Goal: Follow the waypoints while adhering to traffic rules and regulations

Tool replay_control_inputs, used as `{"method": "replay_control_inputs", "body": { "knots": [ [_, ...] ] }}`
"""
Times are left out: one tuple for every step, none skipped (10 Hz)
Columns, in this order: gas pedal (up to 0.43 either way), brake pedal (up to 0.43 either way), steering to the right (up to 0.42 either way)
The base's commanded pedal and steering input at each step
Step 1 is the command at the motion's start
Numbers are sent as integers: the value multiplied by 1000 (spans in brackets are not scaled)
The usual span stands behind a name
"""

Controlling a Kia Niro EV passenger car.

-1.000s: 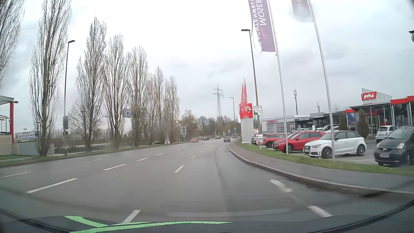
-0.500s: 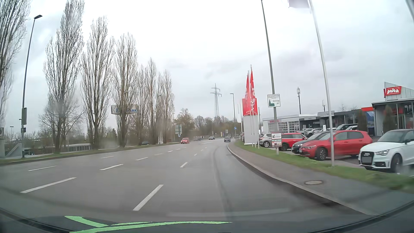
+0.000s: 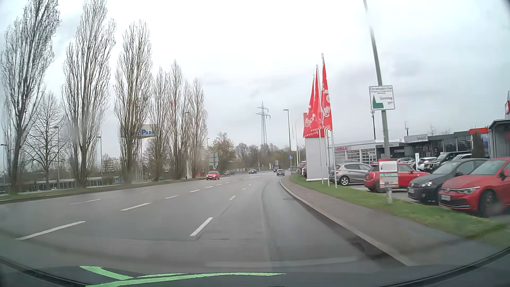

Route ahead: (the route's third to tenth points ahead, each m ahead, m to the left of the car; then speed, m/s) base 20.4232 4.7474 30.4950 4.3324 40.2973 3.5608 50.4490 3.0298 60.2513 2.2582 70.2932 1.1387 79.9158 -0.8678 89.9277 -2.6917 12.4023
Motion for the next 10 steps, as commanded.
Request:
{"method": "replay_control_inputs", "body": {
  "knots": [
    [98, 0, 5],
    [98, 0, 5],
    [98, 0, 4],
    [98, 0, 4],
    [98, 0, 4],
    [98, 0, 4],
    [98, 0, 3],
    [98, 0, 3],
    [98, 0, 3],
    [98, 0, 3]
  ]
}}
